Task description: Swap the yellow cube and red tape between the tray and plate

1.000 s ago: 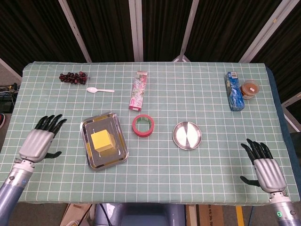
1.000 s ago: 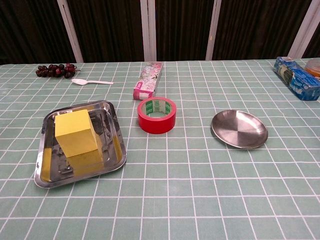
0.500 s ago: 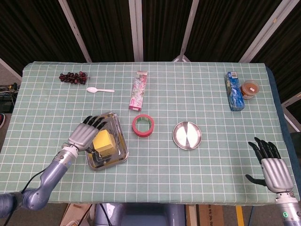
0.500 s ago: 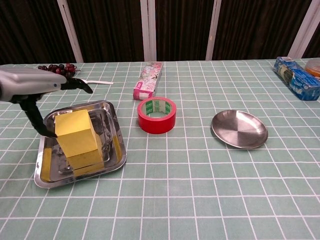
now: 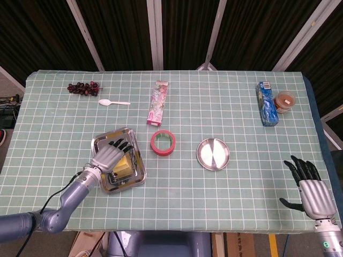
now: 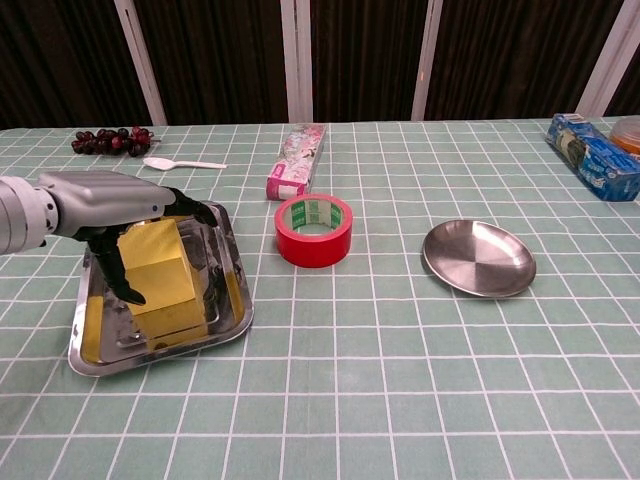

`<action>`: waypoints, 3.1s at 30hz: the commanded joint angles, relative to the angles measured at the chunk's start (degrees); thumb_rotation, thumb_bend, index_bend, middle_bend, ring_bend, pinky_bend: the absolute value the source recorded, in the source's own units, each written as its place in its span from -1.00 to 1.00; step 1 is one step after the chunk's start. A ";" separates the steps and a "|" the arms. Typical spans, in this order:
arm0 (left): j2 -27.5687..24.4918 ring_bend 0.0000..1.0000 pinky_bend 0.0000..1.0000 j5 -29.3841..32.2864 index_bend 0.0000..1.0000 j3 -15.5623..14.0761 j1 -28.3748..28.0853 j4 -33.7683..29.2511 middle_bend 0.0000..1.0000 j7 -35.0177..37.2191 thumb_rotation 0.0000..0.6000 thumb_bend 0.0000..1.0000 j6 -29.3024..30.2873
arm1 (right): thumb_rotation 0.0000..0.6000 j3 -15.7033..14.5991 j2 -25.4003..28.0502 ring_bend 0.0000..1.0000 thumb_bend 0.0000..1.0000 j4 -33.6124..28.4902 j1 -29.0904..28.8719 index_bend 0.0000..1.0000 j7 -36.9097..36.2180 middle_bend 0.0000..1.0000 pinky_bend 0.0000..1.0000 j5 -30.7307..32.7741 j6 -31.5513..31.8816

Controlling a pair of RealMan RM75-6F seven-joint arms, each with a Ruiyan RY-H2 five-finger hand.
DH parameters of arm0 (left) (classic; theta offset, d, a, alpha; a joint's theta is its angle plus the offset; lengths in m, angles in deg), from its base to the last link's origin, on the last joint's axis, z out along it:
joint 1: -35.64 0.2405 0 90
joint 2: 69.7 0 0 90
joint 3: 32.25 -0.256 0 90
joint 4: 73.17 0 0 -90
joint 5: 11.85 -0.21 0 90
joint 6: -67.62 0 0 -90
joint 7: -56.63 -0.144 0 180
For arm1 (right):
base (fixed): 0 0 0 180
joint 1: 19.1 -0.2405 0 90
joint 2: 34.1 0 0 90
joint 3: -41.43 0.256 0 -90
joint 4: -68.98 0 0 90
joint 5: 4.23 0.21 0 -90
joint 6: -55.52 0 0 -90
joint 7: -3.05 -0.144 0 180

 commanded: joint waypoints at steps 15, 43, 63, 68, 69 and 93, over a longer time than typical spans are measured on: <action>1.20 -0.55 -0.23 -0.59 -0.46 -2.40 -1.60 1.81 -0.36 -0.36 1.00 -0.09 2.79 | 1.00 2.59 -0.27 -0.88 -0.91 0.00 1.37 -0.76 -2.52 -1.00 -1.00 0.49 -1.80; 2.07 -0.49 -0.16 -7.46 -0.40 2.53 -9.01 -9.30 -0.29 4.88 1.00 -0.04 0.78 | 1.00 5.35 -0.73 -0.87 -0.91 0.79 2.72 -0.76 -2.45 -1.00 -1.00 1.36 -3.66; 15.82 -1.00 -0.79 8.05 -0.66 0.73 -19.06 2.98 -0.96 -4.57 1.00 -0.82 -2.40 | 1.00 6.32 0.26 -0.87 -0.91 2.79 3.19 -0.76 -5.80 -1.00 -1.00 1.18 -5.26; 12.82 -1.00 -0.84 7.59 -0.68 2.42 -19.55 -3.58 -1.00 -2.39 1.00 -0.87 -1.75 | 1.00 6.65 0.22 -0.87 -0.91 2.81 3.37 -0.76 -5.35 -1.00 -1.00 1.27 -5.16; 11.54 -1.00 -0.84 6.69 -0.68 2.81 -19.44 -5.75 -1.00 -2.25 1.00 -0.87 -0.87 | 1.00 6.69 0.27 -0.87 -0.91 2.75 3.45 -0.76 -5.24 -1.00 -1.00 1.23 -5.05; 8.36 -1.00 -1.00 7.50 -0.71 4.85 -20.51 7.41 -1.00 2.39 1.00 -1.00 0.66 | 1.00 7.73 -1.45 -0.87 -0.91 2.60 2.85 -0.76 0.76 -1.00 -1.00 5.44 -8.84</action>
